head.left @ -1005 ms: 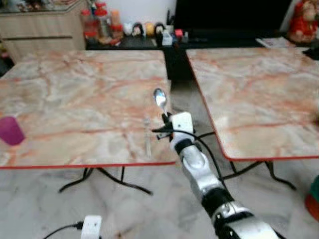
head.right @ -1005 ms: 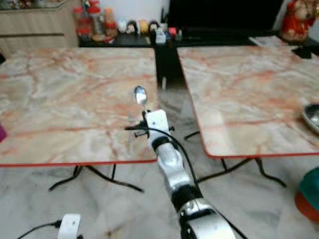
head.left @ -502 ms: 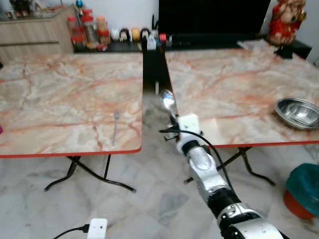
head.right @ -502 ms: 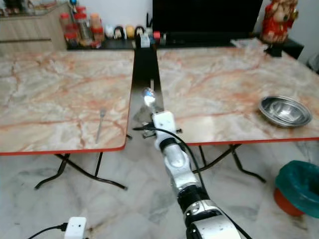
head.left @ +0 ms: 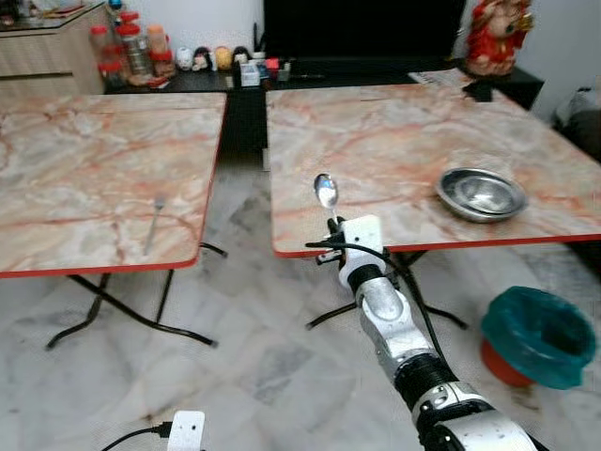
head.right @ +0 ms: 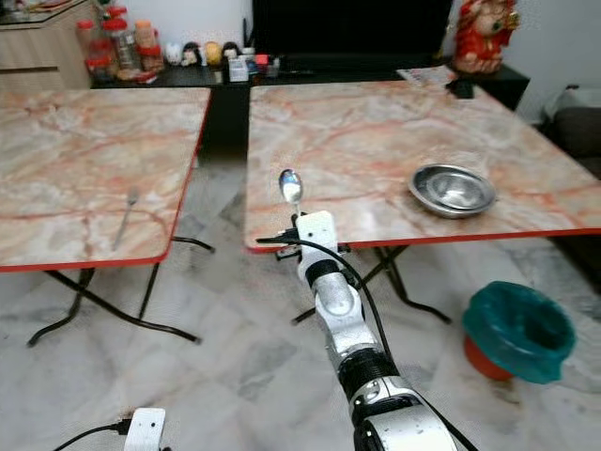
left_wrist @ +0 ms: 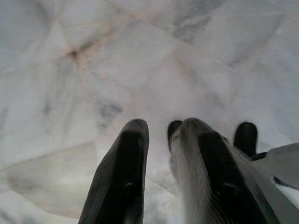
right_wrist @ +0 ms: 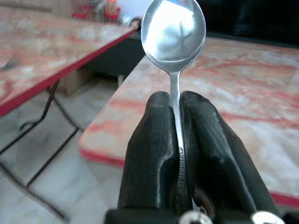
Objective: Setting the table
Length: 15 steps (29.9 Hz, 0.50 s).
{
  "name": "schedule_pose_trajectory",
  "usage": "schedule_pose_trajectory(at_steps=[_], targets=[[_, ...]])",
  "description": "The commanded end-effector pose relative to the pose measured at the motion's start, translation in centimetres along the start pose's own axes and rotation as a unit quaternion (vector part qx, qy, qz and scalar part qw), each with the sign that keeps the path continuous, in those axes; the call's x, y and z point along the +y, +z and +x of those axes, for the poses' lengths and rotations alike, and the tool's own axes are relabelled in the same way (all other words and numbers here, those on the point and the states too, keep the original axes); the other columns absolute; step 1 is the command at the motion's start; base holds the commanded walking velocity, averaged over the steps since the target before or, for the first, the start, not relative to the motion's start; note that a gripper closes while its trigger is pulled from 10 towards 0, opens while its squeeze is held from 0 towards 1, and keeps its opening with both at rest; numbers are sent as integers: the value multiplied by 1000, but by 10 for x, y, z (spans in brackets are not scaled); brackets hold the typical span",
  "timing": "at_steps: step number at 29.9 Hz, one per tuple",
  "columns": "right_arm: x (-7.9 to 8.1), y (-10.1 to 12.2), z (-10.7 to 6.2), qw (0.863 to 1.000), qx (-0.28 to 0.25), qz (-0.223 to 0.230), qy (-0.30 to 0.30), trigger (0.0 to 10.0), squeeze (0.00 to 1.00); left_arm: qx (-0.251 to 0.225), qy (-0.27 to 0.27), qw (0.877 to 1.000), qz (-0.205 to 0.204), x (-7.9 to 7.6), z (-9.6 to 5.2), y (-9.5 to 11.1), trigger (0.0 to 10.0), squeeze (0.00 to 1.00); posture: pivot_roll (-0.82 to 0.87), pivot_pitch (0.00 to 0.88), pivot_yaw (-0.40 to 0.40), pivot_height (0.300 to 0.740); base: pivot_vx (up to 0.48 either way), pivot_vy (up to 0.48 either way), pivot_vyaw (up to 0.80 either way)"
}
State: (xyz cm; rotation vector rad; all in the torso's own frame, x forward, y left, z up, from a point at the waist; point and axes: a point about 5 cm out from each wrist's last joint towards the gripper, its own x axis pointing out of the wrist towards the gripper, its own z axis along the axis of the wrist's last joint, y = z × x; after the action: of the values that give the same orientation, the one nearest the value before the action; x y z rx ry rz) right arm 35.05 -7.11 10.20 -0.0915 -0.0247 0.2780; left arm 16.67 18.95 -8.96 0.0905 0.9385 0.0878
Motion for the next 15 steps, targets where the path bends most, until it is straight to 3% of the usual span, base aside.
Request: schedule_pose_trajectory(at_steps=[1,9,15], targets=[[5,9,5,1000,-14,-2,8,10000,0,1,2,1000,5,3,0,0,10000,0,19,0,-20,740,0,-356,0],[4,9,5,1000,-12,-2,7,10000,0,-2,0,1000,4,1,0,1,10000,0,19,0,-21,740,0,-355,0],[4,9,5,1000,-11,-2,6,10000,0,-17,-8,1000,-19,0,0,5,10000,0,19,0,-21,740,0,0,0]])
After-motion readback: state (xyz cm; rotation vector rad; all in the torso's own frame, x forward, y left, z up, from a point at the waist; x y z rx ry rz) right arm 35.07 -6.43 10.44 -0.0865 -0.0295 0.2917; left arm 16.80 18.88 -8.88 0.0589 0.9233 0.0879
